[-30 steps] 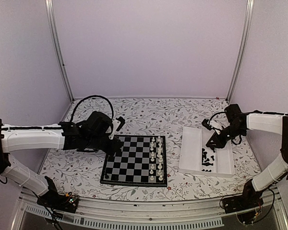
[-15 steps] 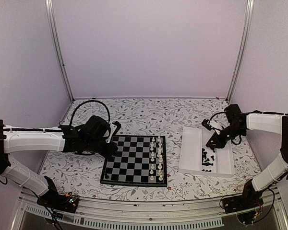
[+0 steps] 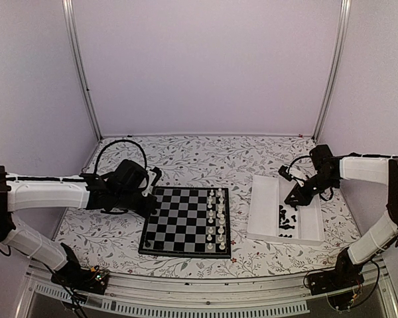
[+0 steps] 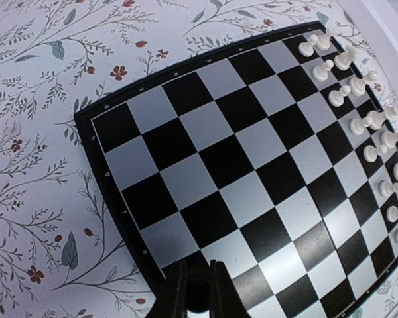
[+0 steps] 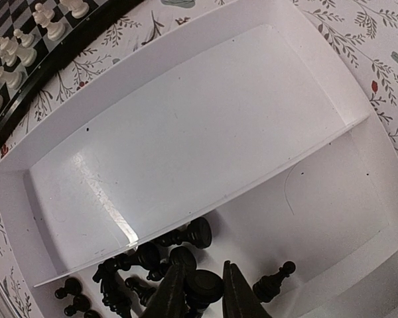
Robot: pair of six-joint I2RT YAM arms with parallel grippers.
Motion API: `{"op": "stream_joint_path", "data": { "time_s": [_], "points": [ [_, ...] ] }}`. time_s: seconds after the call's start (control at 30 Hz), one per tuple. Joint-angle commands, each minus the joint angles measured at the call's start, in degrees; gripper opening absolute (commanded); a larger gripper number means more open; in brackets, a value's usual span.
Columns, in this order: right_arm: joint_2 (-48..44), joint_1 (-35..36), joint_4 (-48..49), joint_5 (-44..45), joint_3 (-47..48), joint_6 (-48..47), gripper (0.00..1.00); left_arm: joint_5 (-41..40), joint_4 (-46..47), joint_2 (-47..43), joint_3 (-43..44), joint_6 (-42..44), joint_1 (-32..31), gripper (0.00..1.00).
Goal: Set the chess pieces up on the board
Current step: Place the chess piece on the chessboard.
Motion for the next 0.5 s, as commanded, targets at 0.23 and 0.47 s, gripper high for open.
{"op": "stream_joint_path", "data": {
  "time_s": [0.23,0.47],
  "points": [
    [1.04,-0.12,0.83,0.38,0.64,0.23,0.2,1.3,1.95,2.88,0.16,0.11,2.4,0.0],
    [1.32,-0.08,0.85,0.56,0.73,0.23,0.2,0.76,3.14,4.55,0.65,-0.06,2.97,0.0]
  ]
}}
